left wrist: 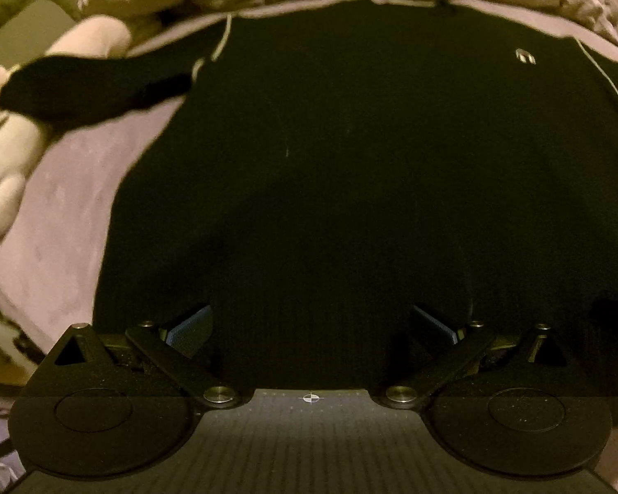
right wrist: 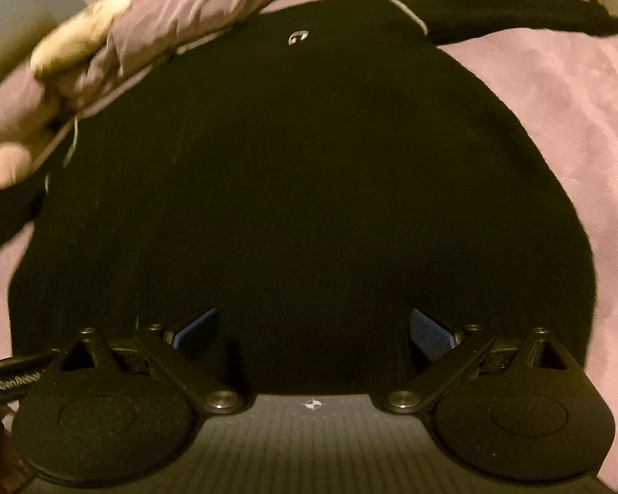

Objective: Fold small clothes
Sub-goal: 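Grasp the sweater sleeve cuff with the right gripper and lift it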

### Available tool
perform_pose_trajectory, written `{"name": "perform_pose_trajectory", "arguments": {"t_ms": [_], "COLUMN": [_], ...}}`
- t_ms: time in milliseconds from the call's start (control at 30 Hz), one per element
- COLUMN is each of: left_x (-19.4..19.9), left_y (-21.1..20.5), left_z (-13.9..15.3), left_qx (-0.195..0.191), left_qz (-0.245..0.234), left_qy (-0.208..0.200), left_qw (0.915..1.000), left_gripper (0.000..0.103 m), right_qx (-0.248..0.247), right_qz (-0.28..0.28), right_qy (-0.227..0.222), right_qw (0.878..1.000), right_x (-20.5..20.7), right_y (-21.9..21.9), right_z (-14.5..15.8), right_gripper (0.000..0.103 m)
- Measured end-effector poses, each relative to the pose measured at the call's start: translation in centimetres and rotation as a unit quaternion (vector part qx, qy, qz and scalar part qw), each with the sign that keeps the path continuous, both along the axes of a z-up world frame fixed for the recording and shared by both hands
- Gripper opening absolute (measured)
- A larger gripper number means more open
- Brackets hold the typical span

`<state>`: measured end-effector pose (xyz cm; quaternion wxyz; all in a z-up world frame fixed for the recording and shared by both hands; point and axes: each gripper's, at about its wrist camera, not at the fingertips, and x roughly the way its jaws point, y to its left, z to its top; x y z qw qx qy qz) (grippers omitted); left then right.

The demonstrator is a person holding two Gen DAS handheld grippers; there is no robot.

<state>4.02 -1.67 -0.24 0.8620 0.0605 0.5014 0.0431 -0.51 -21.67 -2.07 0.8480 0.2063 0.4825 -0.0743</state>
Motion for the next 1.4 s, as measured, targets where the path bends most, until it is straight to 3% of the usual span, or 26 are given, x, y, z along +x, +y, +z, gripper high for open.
{"name": "perform_pose_trajectory", "arguments": {"t_ms": [100,267,400,467,533,567,633,700,767,800,833,900,1000,1033,1067,1100,1233,1267,1333,1367,1400], "left_x": [2.1,4.6,7.5,8.2,9.7,9.8,10.2,10.3,10.4,10.4,10.4,11.1,11.5,11.7,11.8,11.8,12.4,12.5,12.6,12.7,12.7], "left_y": [-1.4,-4.7,-7.2,-8.0,-7.7,-7.4,-7.0,-6.7,-6.5,-6.5,-6.5,-6.3,-6.1,-6.1,-6.1,-6.3,-6.8,-6.9,-7.0,-6.9,-6.7], "left_z": [-0.8,-2.4,-2.7,-3.0,-2.5,-2.4,-2.7,-3.0,-2.6,-2.5,-2.3,-2.3,-2.3,-2.4,-2.5,-2.5,-2.5,-2.4,-2.4,-2.3,-2.1], "left_qx": [-0.036,-0.034,-0.029,-0.021,-0.04,-0.048,-0.059,-0.068,-0.07,-0.072,-0.071,-0.068,-0.074,-0.076,-0.075,-0.074,-0.068,-0.067,-0.066,-0.068,-0.07], "left_qz": [-0.009,-0.035,-0.075,-0.087,-0.078,-0.074,-0.062,-0.048,-0.039,-0.035,-0.031,-0.017,0.011,0.023,0.03,0.037,0.06,0.063,0.066,0.065,0.064], "left_qy": [0.02,0.011,-0.001,0.006,0.013,0.016,0.031,0.042,0.048,0.049,0.051,0.058,0.065,0.069,0.072,0.073,0.075,0.076,0.079,0.081,0.083], "left_qw": [0.9991,0.9987,0.9968,0.9959,0.9961,0.996,0.9958,0.9957,0.9957,0.9956,0.9957,0.9959,0.995,0.9944,0.9941,0.9939,0.993,0.9929,0.9925,0.9922,0.992], "left_gripper": [0.103,0.103,0.103,0.103,0.103,0.103,0.103,0.103,0.103,0.103,0.103,0.103,0.103,0.103,0.103,0.103,0.103,0.103,0.103,0.103,0.103], "right_qx": [0.006,0.04,0.052,0.103,0.151,0.156,0.121,0.089,0.081,0.093,0.104,0.134,0.154,0.163,0.167,0.163,0.138,0.134,0.143,0.149,0.143], "right_qz": [0.016,0.033,0.076,0.054,0.013,-0.011,-0.092,-0.175,-0.261,-0.3,-0.34,-0.408,-0.481,-0.494,-0.501,-0.507,-0.497,-0.492,-0.482,-0.479,-0.477], "right_qy": [-0.007,-0.037,0.002,0.001,-0.037,-0.065,-0.117,-0.16,-0.149,-0.139,-0.131,-0.147,-0.194,-0.211,-0.214,-0.206,-0.199,-0.201,-0.195,-0.192,-0.189], "right_qw": [1.0,0.998,0.996,0.993,0.988,0.986,0.981,0.968,0.95,0.939,0.925,0.891,0.841,0.828,0.822,0.821,0.833,0.836,0.842,0.843,0.846], "right_x": [-0.1,-1.4,-0.2,0.7,1.7,2.1,3.4,5.0,6.7,7.5,8.1,8.7,8.6,8.6,8.8,9.3,11.2,11.6,11.8,11.9,12.3], "right_y": [-0.4,-1.6,-2.5,-4.6,-8.5,-10.8,-16.6,-23.3,-29.5,-32.7,-35.7,-40.5,-44.7,-46.0,-46.7,-47.4,-49.0,-49.1,-48.8,-49.1,-49.1], "right_z": [-0.9,-1.1,-0.4,0.8,2.6,3.6,5.4,5.2,3.2,1.9,0.6,-1.1,-1.9,-2.1,-2.5,-2.9,-2.6,-2.2,-1.7,-1.2,-0.4], "right_gripper": [0.099,0.099,0.099,0.097,0.094,0.094,0.095,0.095,0.093,0.085,0.065,0.048,0.052,0.068,0.078,0.08,0.079,0.074,0.022,0.015,0.014]}}
